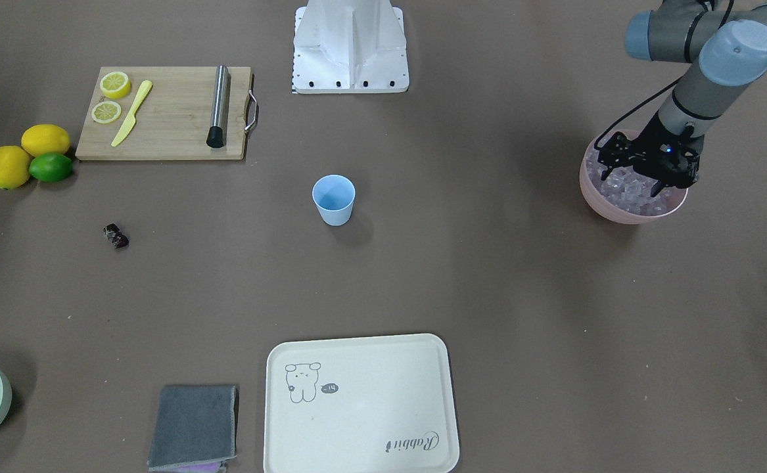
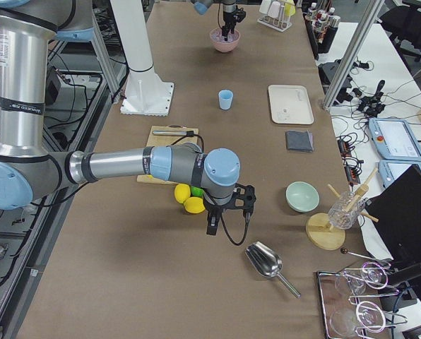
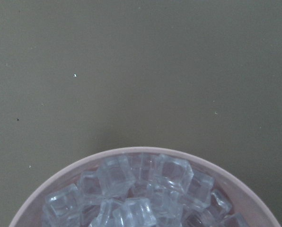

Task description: Put ice and cherries in cup

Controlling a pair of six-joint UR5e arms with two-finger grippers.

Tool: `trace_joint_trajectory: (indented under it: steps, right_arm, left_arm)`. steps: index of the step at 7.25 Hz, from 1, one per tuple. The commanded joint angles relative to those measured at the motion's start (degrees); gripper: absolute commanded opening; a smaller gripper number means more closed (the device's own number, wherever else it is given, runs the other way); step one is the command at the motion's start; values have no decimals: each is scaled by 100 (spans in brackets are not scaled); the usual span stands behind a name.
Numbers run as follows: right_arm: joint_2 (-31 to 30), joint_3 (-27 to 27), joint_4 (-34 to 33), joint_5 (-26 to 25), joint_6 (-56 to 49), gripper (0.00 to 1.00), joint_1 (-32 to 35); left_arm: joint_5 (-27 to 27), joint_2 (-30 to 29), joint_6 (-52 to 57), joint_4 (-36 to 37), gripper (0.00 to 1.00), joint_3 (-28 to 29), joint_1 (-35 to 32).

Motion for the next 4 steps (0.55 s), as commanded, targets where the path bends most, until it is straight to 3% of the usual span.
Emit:
trace_joint_trajectory:
  steps: [1,4]
  right_arm:
    - [7,11,0,8,1,100,0]
    - [7,11,0,-1,1,100,26]
  left_arm:
    - [51,-10,3,0,98,54,9]
    - [78,-28,4,-70,98,150,96]
